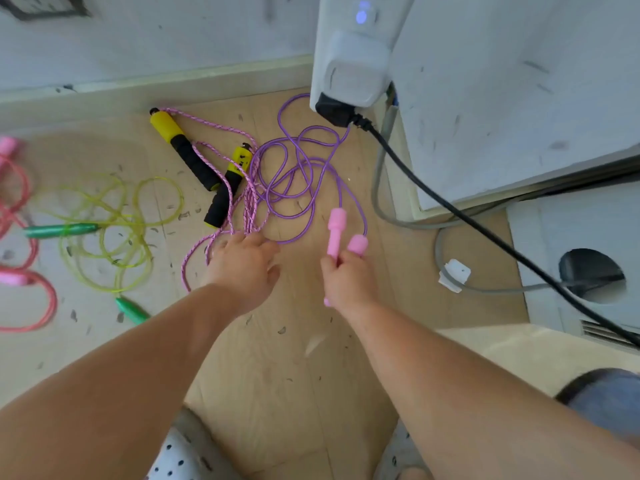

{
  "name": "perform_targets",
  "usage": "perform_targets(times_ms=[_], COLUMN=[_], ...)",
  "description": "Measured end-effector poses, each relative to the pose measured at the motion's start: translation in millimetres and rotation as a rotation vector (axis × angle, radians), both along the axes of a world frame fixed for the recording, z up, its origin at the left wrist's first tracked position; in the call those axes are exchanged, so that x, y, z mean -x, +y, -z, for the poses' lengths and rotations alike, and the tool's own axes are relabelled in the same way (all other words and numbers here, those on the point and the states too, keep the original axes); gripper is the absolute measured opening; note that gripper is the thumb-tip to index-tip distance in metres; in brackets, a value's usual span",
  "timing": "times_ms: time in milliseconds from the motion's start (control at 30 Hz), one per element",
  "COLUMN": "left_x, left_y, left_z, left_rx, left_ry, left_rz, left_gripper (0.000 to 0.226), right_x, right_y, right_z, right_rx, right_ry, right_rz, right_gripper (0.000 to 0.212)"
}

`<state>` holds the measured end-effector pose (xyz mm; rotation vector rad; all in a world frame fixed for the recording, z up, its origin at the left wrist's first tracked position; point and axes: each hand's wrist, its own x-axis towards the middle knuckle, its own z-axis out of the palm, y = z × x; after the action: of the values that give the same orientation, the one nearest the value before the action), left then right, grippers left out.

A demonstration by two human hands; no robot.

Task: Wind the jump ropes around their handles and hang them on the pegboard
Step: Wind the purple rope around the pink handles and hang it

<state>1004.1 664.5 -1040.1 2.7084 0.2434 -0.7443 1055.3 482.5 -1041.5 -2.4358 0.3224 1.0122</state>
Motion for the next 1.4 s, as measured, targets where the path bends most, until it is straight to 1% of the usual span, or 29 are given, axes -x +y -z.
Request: perform_targets(times_ms=[33, 100, 133, 167, 200, 267, 333, 400, 467, 533, 600, 633, 700, 800, 867, 933, 1000, 1100, 1167, 1200, 1267, 1333, 1400], left_x=[6.9, 21.5, 29.8, 37.9, 46.6, 62.6, 75.1, 87.2, 98.5, 108.0, 113.1, 114.8, 117.9, 123.7, 131.8, 144.4, 160.4, 182.1, 193.7, 199.0, 207.5, 213.8, 219.2], left_y=[-9.4, -33.9, -46.4, -56.9, -65.8, -78.5, -86.4, -90.6, -89.1, -87.2, -85.0, -84.6, -85.0, -91.8, -103.0, -118.0, -135.0, -161.5, -176.6, -182.9, -194.6, -206.8, -220.5], left_z=[-16.2, -63.8, -92.3, -122.9, -156.5, -228.6, -303.3, -379.9, -460.8, -530.9, -595.0, -624.6, -675.7, -736.8, -769.8, -795.6, -811.7, -830.0, -847.2, -855.8, -874.5, -892.4, -908.7], left_rx=[0.111, 0.46, 0.634, 0.765, 0.863, 1.008, 1.109, 1.17, 1.18, 1.144, 1.116, 1.111, 1.092, 1.083, 1.069, 1.074, 1.022, 0.919, 0.856, 0.84, 0.856, 0.883, 0.957], left_ry=[0.051, 0.26, 0.369, 0.46, 0.526, 0.57, 0.554, 0.513, 0.474, 0.449, 0.43, 0.419, 0.385, 0.301, 0.214, 0.098, -0.039, -0.289, -0.47, -0.53, -0.572, -0.531, -0.481], left_rz=[-0.174, -0.628, -0.83, -0.965, -1.042, -1.123, -1.17, -1.234, -1.253, -1.251, -1.204, -1.167, -1.025, -0.848, -0.788, -0.769, -0.788, -0.944, -1.057, -1.078, -1.035, -0.954, -0.904], left_gripper=[0.032, 0.031, 0.035, 0.039, 0.043, 0.051, 0.055, 0.041, 0.028, 0.025, 0.025, 0.025, 0.03, 0.024, 0.019, 0.014, 0.01, 0.014, 0.015, 0.016, 0.017, 0.018, 0.022], right_x=[15.2, 41.6, 53.1, 63.0, 71.4, 85.8, 99.5, 113.3, 123.0, 130.4, 137.8, 141.2, 146.9, 148.3, 147.1, 144.3, 141.6, 143.6, 150.6, 154.7, 164.5, 176.9, 191.3], right_y=[-8.0, -19.9, -23.2, -26.2, -28.3, -30.1, -30.0, -30.4, -32.6, -32.8, -34.2, -36.0, -45.5, -68.8, -91.9, -120.1, -150.5, -191.6, -212.1, -218.9, -224.5, -221.5, -215.0], right_z=[-19.7, -76.2, -109.7, -142.7, -178.8, -252.2, -327.6, -403.3, -484.9, -559.4, -621.4, -648.3, -693.1, -745.0, -776.2, -803.9, -824.2, -847.3, -859.4, -863.4, -873.6, -886.3, -897.7], right_rx=[-0.039, -0.081, -0.096, -0.102, -0.108, -0.115, -0.122, -0.136, -0.179, -0.22, -0.251, -0.28, -0.366, -0.509, -0.582, -0.616, -0.689, -0.847, -0.914, -0.927, -0.934, -0.943, -0.983], right_ry=[0.016, 0.058, 0.075, 0.092, 0.108, 0.113, 0.088, 0.083, 0.093, 0.081, 0.076, 0.078, 0.055, 0.023, -0.007, -0.059, -0.119, -0.256, -0.366, -0.409, -0.439, -0.421, -0.397], right_rz=[0.01, -0.011, -0.021, -0.043, -0.074, -0.126, -0.182, -0.22, -0.23, -0.244, -0.259, -0.25, -0.225, -0.161, -0.103, -0.026, 0.06, 0.193, 0.212, 0.192, 0.102, -0.025, -0.116], right_gripper=[0.064, 0.048, 0.043, 0.044, 0.048, 0.055, 0.051, 0.043, 0.032, 0.025, 0.035, 0.039, 0.039, 0.029, 0.02, 0.024, 0.026, 0.019, 0.016, 0.016, 0.021, 0.029, 0.041])
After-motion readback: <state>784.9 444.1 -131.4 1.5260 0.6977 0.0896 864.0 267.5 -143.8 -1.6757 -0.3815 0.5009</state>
